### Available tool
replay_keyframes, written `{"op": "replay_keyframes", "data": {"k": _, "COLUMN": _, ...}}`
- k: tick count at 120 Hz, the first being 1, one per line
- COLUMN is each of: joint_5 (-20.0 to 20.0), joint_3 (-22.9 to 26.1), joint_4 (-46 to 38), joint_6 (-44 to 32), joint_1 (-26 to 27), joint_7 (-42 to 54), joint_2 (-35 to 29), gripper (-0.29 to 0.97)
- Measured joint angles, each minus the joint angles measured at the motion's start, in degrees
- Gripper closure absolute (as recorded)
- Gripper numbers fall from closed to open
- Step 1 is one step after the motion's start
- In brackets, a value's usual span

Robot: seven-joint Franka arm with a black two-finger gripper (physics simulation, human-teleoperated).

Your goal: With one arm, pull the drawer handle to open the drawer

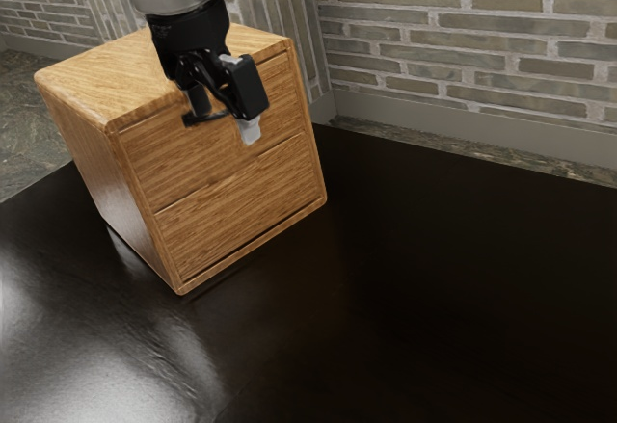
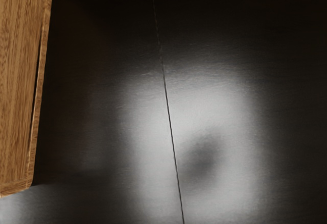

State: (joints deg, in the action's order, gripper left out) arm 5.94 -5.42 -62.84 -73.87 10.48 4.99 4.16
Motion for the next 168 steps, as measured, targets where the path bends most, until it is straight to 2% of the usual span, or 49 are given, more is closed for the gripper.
{"op": "replay_keyframes", "data": {"k": 30, "joint_5": -0.19, "joint_3": -0.41, "joint_4": 0.01, "joint_6": -7.21, "joint_1": -0.12, "joint_7": 1.68, "joint_2": -0.04, "gripper": 0.0}}
{"op": "replay_keyframes", "data": {"k": 46, "joint_5": -0.31, "joint_3": -0.26, "joint_4": -1.14, "joint_6": -8.46, "joint_1": -0.16, "joint_7": 2.34, "joint_2": -0.27, "gripper": 0.0}}
{"op": "replay_keyframes", "data": {"k": 76, "joint_5": 0.46, "joint_3": -0.75, "joint_4": -3.06, "joint_6": -9.88, "joint_1": -0.31, "joint_7": 2.87, "joint_2": 3.01, "gripper": 0.0}}
{"op": "replay_keyframes", "data": {"k": 101, "joint_5": 4.81, "joint_3": -1.51, "joint_4": -3.1, "joint_6": -10.39, "joint_1": -1.0, "joint_7": 2.54, "joint_2": 4.15, "gripper": 0.0}}
{"op": "replay_keyframes", "data": {"k": 134, "joint_5": 8.01, "joint_3": -1.61, "joint_4": -3.14, "joint_6": -12.43, "joint_1": -1.6, "joint_7": 1.86, "joint_2": 5.74, "gripper": 0.0}}
{"op": "replay_keyframes", "data": {"k": 168, "joint_5": 8.83, "joint_3": -2.42, "joint_4": -3.52, "joint_6": -17.14, "joint_1": -3.21, "joint_7": 1.47, "joint_2": 7.05, "gripper": 0.0}}
